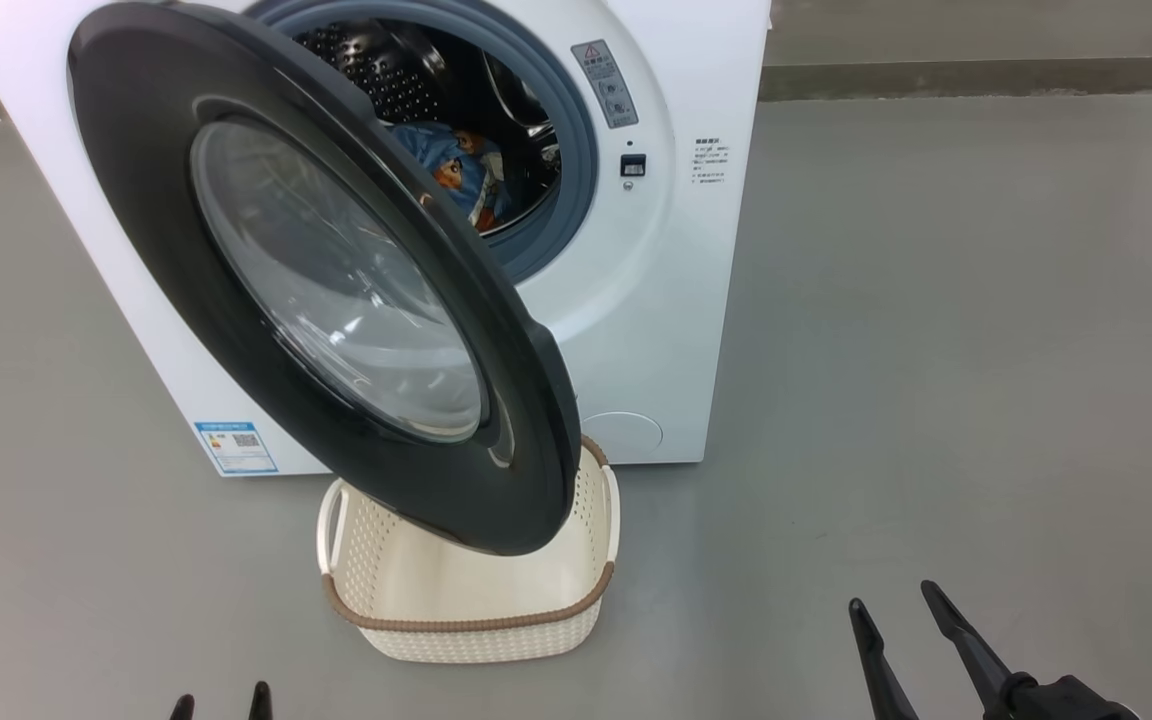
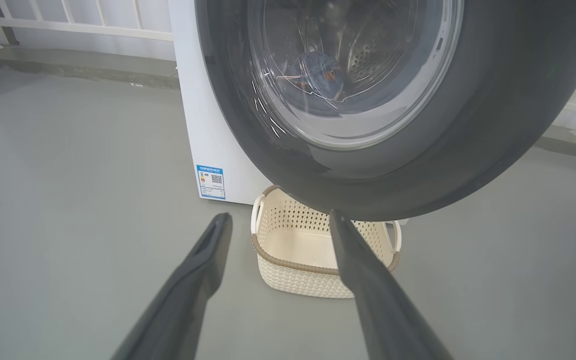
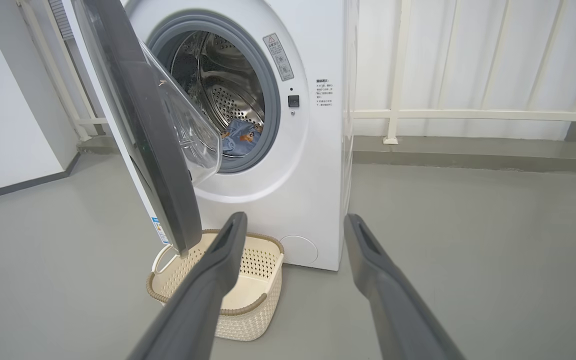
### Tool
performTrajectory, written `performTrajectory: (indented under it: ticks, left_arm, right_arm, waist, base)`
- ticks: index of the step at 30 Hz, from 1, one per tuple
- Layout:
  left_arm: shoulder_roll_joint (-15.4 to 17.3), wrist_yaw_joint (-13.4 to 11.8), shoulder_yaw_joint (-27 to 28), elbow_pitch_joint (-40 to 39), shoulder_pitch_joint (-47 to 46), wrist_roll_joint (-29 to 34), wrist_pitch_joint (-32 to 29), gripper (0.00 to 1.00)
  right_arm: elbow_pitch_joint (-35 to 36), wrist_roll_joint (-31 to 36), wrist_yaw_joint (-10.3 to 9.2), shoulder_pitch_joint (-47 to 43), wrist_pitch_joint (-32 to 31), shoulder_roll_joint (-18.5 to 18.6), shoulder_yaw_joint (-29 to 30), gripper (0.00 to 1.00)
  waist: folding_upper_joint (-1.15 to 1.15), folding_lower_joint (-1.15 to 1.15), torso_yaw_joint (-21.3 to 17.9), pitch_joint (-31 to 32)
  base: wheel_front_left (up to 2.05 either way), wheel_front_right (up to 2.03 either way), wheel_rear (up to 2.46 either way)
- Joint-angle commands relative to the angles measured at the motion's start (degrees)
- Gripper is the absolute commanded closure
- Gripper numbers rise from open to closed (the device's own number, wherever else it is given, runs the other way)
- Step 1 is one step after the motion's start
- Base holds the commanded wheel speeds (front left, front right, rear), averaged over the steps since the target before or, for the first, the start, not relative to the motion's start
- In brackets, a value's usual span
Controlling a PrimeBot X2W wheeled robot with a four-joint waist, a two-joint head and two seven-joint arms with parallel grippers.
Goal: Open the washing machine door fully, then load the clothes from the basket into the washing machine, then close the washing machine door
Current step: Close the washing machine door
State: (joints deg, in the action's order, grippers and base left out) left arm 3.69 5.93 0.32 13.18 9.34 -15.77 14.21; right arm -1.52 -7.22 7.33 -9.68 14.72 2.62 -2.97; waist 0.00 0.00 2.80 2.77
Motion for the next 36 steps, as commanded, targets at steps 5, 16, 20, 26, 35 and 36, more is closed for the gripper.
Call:
performTrajectory:
  ticks: [5, 16, 20, 26, 35, 36]
  left_arm:
    - [-0.1, 0.7, 2.6, -0.8, -2.2, 1.1, 0.8, 0.0]
    - [-0.5, 1.2, 3.2, -0.7, -2.3, 1.9, 0.8, 0.0]
    - [-0.5, 1.3, 3.0, -0.8, -2.2, 2.0, 0.8, 0.0]
    - [-0.7, 1.4, 3.0, -1.0, -2.2, 2.0, 0.8, 0.0]
    - [-0.7, 1.5, 2.6, -1.3, -2.4, 2.2, 0.8, 0.0]
    - [-0.7, 1.5, 2.5, -1.3, -2.5, 2.3, 0.8, 0.0]
  right_arm:
    - [1.1, -0.7, 0.16, 1.0, 0.3, 0.3, -0.8, 1.0]
    - [1.0, -0.9, 0.16, 1.7, 0.3, 0.3, -0.4, 1.0]
    - [2.1, -1.2, 0.16, 3.4, 0.3, 0.3, -0.9, 1.0]
    - [7.0, -2.0, 0.16, 9.3, 0.3, 0.3, -3.1, 1.0]
    - [14.3, -6.2, 0.16, 20.8, 0.3, 0.3, -10.4, 1.0]
    - [14.9, -6.8, 0.16, 22.4, 0.3, 0.3, -11.8, 1.0]
  waist:
    - [0.0, 0.0, 0.0, 0.1]
    - [0.0, 0.0, 0.1, -0.2]
    - [0.0, 0.0, 0.2, -0.3]
    - [0.0, 0.0, 0.7, -0.4]
    - [0.0, 0.0, 1.3, -1.0]
    - [0.0, 0.0, 1.5, -1.1]
  base:
    - [0.0, 0.0, 0.0]
    - [0.0, 0.0, 0.0]
    - [0.0, 0.0, 0.0]
    - [0.0, 0.0, 0.0]
    - [0.0, 0.0, 0.0]
    - [0.0, 0.0, 0.0]
